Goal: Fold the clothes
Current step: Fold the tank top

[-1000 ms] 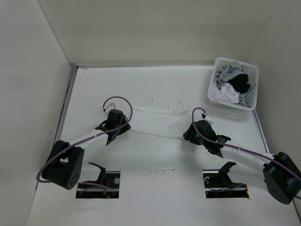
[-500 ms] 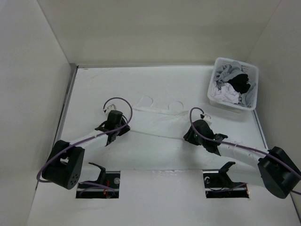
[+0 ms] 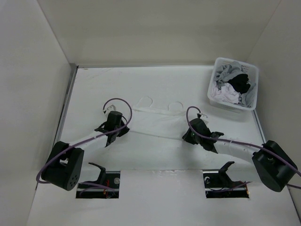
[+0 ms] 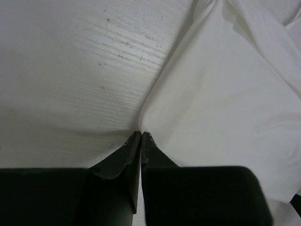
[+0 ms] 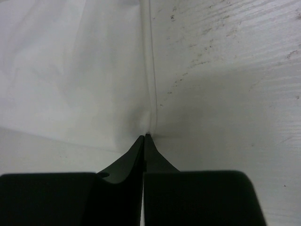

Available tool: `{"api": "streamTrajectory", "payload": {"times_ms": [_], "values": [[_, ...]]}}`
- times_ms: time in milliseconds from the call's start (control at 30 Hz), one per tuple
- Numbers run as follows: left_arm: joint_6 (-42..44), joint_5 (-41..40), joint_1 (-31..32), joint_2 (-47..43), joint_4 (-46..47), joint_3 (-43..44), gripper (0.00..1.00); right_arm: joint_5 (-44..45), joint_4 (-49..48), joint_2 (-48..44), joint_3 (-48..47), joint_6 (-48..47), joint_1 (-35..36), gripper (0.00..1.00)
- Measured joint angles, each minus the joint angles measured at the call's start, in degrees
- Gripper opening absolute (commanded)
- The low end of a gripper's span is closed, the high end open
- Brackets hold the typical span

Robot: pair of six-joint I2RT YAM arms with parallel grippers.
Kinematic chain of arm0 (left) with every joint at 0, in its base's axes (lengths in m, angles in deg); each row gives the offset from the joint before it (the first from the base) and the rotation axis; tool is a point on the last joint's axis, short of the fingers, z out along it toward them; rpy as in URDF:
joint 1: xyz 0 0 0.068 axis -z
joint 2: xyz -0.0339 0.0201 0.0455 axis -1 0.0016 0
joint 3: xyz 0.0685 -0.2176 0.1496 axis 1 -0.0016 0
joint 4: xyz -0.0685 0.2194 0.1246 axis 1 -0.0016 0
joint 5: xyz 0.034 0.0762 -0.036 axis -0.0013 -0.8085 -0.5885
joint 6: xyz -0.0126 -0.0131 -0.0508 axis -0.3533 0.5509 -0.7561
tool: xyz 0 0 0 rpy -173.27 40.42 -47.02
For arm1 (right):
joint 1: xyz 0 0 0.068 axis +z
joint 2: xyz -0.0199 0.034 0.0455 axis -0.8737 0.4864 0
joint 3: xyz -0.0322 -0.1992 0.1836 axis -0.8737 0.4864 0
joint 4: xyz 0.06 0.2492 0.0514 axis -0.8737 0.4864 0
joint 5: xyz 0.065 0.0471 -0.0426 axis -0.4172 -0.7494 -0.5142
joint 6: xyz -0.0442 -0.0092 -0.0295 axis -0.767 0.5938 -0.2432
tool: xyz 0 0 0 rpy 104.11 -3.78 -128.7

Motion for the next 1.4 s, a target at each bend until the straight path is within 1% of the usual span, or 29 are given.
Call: {"api": "streamTrajectory", "payload": {"times_ms": [67,133,233,300,367,433,600,733,833,933,1100,1200,1300,1400], "values": [[0.0,0.0,0.0,-1.42,-0.66,-0.22,0.0,-0.44,-0.04,-0.57,0.09,0.22,0.09,0.0],[-0.02,0.02,0.02,-5.35,-2.8,-0.39,0.0,-0.57,0.22,-3.23,0.39,0.33,0.11,0.0],[0.02,-0.37,0.04,-14.99,-7.32,0.0,0.0,-0.46,1.92,-12.9,0.31,-0.04,0.37,0.0],[0.11,-1.09,0.09,-21.64,-11.72,1.84,0.0,-0.22,4.87,-20.52,-0.96,-0.85,0.66,0.0],[0.52,-1.99,0.07,-27.43,-16.17,5.44,0.0,0.39,8.94,-26.4,-4.46,-2.21,0.81,0.0],[1.01,-2.86,0.02,-31.65,-19.69,10.05,0.0,1.07,12.46,-30.25,-9.11,-3.5,1.46,0.0],[1.86,-3.85,0.04,-36.59,-25.18,20.59,0.0,1.88,18.12,-33.99,-20.79,-6.36,4.96,0.0],[2.97,-4.15,-0.52,-36.22,-25.46,25.99,0.0,1.97,18.91,-32.41,-25.86,-8.2,6.34,0.0],[3.41,-3.82,-2.16,-32.79,-23.85,26.34,0.0,0.87,17.9,-27.91,-26.62,-9.25,5.68,0.0],[3.45,-2.56,-4.02,-26.86,-21.7,25.75,0.0,-1.9,15.98,-21.33,-26.58,-10.23,2.47,0.0],[2.93,-1.07,-7.19,-16.68,-18.14,24.52,0.0,-7.41,11.08,-9.79,-26.71,-11.21,-5.79,0.0],[2.16,-0.79,-7.85,-13.27,-16.48,25.29,0.0,-9.33,9.81,-4.72,-28.76,-11.45,-9.46,0.0],[2.08,-0.74,-7.37,-12.92,-14.86,27.26,0.0,-10.27,8.9,-3.87,-31.69,-11.93,-11.02,0.0],[2.03,-0.76,-6.69,-15.23,-13.0,28.83,0.0,-10.64,7.41,-6.43,-33.57,-12.79,-10.97,0.0]]}}
